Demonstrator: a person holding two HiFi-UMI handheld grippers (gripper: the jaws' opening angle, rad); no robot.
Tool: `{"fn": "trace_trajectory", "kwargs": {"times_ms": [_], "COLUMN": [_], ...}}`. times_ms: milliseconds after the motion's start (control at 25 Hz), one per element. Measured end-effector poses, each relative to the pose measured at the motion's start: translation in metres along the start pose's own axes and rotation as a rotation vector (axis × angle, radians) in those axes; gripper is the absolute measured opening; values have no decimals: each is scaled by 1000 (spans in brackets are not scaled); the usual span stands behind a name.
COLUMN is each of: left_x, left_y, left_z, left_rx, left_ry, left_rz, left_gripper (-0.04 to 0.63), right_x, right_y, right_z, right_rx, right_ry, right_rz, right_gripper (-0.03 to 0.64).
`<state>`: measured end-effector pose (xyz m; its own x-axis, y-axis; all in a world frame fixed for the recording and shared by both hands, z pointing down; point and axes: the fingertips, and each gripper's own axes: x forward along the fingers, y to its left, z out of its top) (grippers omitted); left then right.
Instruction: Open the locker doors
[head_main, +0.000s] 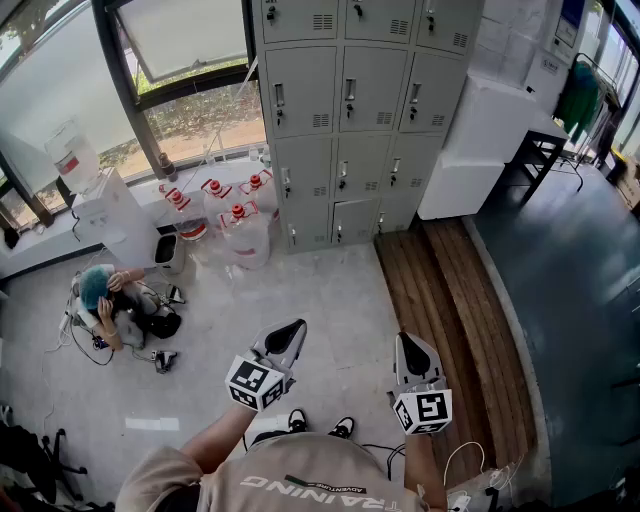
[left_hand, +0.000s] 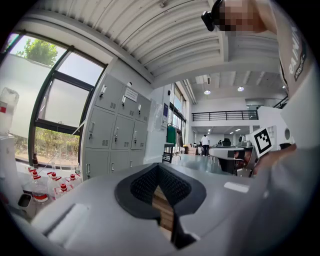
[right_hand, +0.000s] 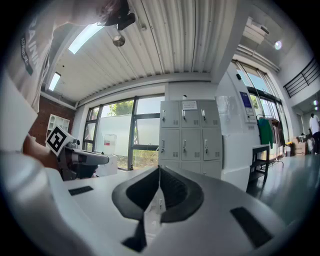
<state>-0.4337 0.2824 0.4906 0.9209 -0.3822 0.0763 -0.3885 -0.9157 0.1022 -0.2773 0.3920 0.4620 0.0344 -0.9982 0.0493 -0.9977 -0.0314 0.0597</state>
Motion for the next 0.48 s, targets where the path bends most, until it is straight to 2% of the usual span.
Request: {"fn": "trace_trajectory", "kwargs": {"times_ms": [160, 480], "left_x": [8, 0], "left_y": [6, 9], "left_z": [8, 7], "left_rx": [36, 20], "left_ry": [-12, -14], "left_rz": [-21, -31], "left_gripper": [6, 6], "right_x": [2, 0], "right_y": [-1, 10], "right_z": [1, -1], "right_rx": [-1, 35], "right_ry": [-17, -24], "right_rz": [-21, -15], "right_gripper": [11, 12]}}
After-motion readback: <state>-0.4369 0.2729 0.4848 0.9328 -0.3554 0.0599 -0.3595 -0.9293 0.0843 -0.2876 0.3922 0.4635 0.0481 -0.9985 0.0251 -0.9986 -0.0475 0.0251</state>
